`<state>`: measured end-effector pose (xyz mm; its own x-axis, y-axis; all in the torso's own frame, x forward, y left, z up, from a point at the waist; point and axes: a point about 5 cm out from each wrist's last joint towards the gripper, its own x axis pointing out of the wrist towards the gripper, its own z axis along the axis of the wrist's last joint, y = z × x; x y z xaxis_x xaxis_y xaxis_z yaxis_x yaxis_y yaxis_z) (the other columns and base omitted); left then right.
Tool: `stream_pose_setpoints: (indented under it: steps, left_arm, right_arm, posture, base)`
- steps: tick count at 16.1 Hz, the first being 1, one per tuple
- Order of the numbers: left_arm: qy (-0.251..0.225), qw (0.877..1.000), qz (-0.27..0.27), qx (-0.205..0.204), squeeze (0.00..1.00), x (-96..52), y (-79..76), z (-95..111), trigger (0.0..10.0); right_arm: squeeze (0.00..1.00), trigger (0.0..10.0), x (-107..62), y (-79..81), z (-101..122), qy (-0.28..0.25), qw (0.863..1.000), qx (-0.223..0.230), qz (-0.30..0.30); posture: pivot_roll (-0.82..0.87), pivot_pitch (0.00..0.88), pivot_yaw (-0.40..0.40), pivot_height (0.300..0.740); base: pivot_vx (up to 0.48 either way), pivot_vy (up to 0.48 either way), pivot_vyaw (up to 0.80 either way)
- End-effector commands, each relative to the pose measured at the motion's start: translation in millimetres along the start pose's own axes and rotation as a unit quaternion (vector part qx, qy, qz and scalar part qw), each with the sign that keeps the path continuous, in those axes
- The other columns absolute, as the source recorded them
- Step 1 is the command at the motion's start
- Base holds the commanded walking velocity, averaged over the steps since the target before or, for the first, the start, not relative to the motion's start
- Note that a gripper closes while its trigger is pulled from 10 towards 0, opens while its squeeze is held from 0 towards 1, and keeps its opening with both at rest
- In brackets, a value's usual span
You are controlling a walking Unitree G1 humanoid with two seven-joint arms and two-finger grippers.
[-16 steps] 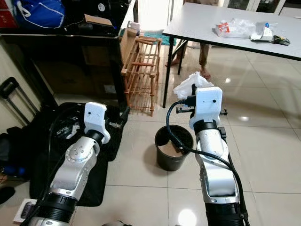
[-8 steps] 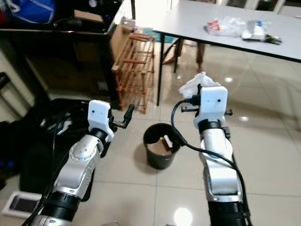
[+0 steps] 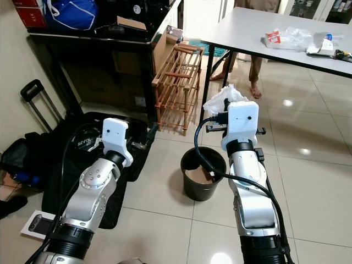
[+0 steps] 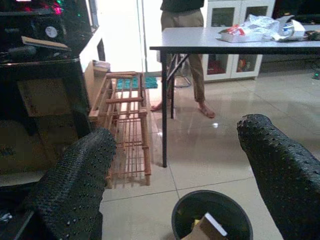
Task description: Picking trash to rubbish bin
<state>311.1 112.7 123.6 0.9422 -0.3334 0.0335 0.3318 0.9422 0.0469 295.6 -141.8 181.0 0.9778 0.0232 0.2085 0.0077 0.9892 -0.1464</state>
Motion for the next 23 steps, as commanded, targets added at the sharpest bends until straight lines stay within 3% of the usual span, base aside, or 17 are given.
stream_pose_setpoints:
  steps: [1, 18, 23]
  left_arm:
    - [-0.009, 1.000, -0.011, -0.005, 0.00, -0.8, -2.6, 1.3, 10.0]
    - [-0.009, 0.999, -0.031, 0.002, 0.00, -1.2, -6.2, -0.2, 10.0]
    - [-0.004, 1.000, -0.028, -0.001, 0.00, -1.6, -7.2, -2.5, 10.0]
  right_arm:
    - [0.00, 10.0, 0.0, -1.6, 1.4, -0.001, 1.000, -0.006, 0.001]
    - [0.00, 10.0, 2.4, 2.6, 0.3, 0.001, 1.000, -0.007, 0.007]
    - [0.00, 10.0, 3.4, 1.9, -0.9, 0.008, 1.000, -0.001, 0.007]
  posture:
    - [-0.01, 0.039, -0.002, 0.740]
    - [-0.01, 0.029, -0.003, 0.740]
    - [-0.01, 0.030, -0.009, 0.740]
  base:
    - [0.270, 0.000, 0.00]
    - [0.464, 0.000, 0.00]
    - [0.055, 0.000, 0.00]
